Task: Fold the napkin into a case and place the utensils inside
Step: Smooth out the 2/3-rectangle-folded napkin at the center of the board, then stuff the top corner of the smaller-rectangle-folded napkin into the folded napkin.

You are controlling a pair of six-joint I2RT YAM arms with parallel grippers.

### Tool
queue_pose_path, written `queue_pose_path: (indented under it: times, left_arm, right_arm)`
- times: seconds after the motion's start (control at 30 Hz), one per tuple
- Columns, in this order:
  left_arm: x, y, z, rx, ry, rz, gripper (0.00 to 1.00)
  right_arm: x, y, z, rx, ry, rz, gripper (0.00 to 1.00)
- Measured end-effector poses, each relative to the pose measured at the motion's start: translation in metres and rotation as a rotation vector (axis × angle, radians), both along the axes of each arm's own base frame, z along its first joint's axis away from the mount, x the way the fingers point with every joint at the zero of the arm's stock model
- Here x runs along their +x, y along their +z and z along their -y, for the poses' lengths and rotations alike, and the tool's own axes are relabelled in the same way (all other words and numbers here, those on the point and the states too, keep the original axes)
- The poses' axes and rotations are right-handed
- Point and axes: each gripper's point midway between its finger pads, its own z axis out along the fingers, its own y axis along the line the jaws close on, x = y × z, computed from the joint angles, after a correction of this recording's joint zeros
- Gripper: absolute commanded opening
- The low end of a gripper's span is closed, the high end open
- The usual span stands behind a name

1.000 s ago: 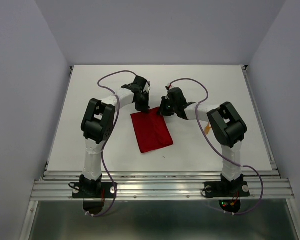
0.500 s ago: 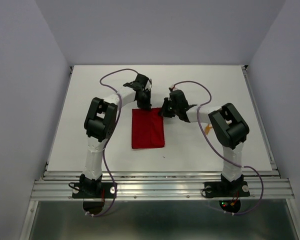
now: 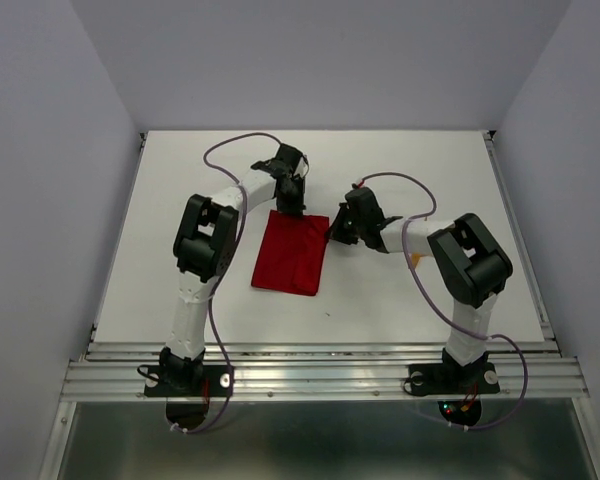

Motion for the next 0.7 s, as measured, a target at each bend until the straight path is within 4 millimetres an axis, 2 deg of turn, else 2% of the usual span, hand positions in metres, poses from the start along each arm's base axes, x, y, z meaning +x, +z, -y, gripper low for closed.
queue_pose_path:
  times: [0.17,0.37,0.47,0.5,0.57,0.7]
  left_arm:
    - [-0.001,0.01,-0.011,0.05,0.014,0.014,0.13]
    - [-0.001,0.053,-0.023,0.058,0.038,0.095,0.32]
    - [-0.009,0.064,-0.038,0.072,0.076,0.115,0.55]
    - [-0.014,0.063,-0.044,0.079,0.088,0.11,0.67]
    - [-0.023,0.056,-0.061,0.094,0.125,0.088,0.73]
    - [-0.04,0.024,-0.098,0.145,0.204,0.004,0.73]
  right_arm:
    - [0.002,0.001,0.002,-0.018,-0.017,-0.017,0.01]
    - [0.003,0.002,0.002,-0.023,-0.013,-0.012,0.01]
    - [0.003,0.003,0.001,-0.026,0.002,-0.009,0.01]
    - [0.003,0.004,0.0,-0.026,0.008,-0.007,0.01]
    - [0.005,0.008,-0.002,-0.026,0.023,0.002,0.01]
    - [0.012,0.019,-0.008,-0.013,0.045,0.031,0.02]
